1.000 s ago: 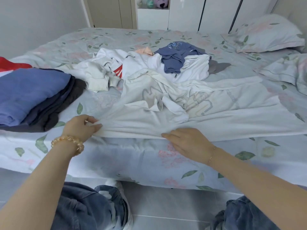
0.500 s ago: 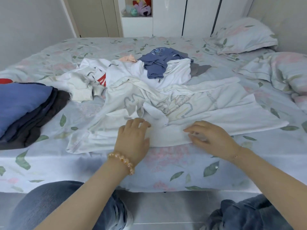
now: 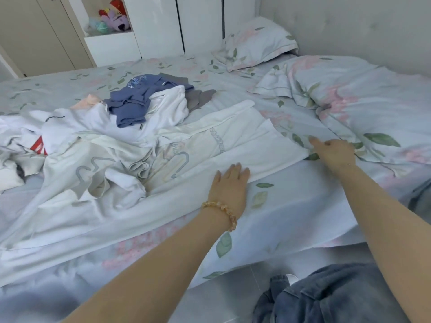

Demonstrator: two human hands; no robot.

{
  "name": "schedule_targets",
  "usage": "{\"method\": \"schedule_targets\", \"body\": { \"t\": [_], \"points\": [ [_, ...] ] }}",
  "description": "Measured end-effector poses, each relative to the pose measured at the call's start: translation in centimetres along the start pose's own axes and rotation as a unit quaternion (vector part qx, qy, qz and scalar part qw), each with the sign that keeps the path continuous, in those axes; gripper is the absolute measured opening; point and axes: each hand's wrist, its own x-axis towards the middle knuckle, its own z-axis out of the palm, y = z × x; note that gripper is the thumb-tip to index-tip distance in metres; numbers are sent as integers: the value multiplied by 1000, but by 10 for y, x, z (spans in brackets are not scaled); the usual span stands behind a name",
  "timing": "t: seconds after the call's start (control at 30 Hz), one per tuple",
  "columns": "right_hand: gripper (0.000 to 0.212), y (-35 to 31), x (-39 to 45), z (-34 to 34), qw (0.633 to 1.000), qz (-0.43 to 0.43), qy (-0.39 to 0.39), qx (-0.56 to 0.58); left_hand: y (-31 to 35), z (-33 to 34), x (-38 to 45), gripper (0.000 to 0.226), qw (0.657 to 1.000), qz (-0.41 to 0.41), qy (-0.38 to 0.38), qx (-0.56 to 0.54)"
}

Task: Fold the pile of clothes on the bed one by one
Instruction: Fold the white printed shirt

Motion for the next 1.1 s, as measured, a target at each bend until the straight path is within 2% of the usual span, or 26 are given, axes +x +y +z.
{"method": "schedule_targets", "body": {
  "t": [0.1, 0.2, 0.27, 0.33, 0.4, 0.47, 0.57, 0.63, 0.67, 0.73, 0.8, 0.87, 0.9, 0.97, 1.0, 1.03, 1.1],
  "points": [
    [60, -26, 1, 13, 996, 0, -88, 9, 6, 2, 10, 58, 999, -39, 11, -10],
    [52, -40, 3, 22, 990, -27, -137, -16, 12, 0, 13, 63, 995, -72, 10, -64],
    [53, -40, 6, 21, 988, -38, -147, 9, 16, -1, 15, 65, 993, -87, 5, -75],
    [55, -34, 5, 15, 988, -32, -131, 80, 15, -1, 19, 63, 994, -89, 24, -56],
    [43, -24, -1, 5, 983, -14, -112, 143, 11, -2, 23, 62, 996, -70, 34, -37],
    [27, -13, -11, -9, 984, -18, -97, 151, 12, -6, 25, 63, 1000, -16, 12, -17],
    [28, 12, -16, -30, 989, -21, -79, 124, 31, -7, 16, 65, 997, 69, -45, -3],
    [38, 25, -21, -39, 993, -10, -103, 56, 41, -2, 6, 61, 992, 105, -75, 19],
    [41, 28, -25, -40, 993, -9, -116, 13, 41, 0, 3, 60, 990, 114, -84, 24],
    [34, 29, -32, -38, 993, -21, -110, -40, 39, -2, 0, 58, 987, 124, -104, 12],
    [32, 24, -38, -34, 990, -35, -103, -93, 36, -10, 0, 61, 981, 131, -135, -47],
    [46, 21, -35, -29, 990, -72, -59, -103, 29, -20, 2, 61, 972, 116, -115, -168],
    [51, 18, -31, -26, 989, -111, -32, -89, 22, -26, 2, 56, 968, 99, -66, -221],
    [48, 12, -22, -18, 976, -208, -13, -57, -1, -31, 7, 40, 968, 56, 62, -237],
    [42, 7, -17, -13, 968, -247, -27, -41, -16, -32, 10, 31, 971, 22, 97, -217],
    [37, 2, -14, -7, 961, -269, -51, -32, -31, -33, 12, 25, 975, -21, 101, -197],
    [31, -6, -7, 5, 953, -282, -100, -52, -57, -35, 10, 23, 979, -101, 46, -172]
  ]
}}
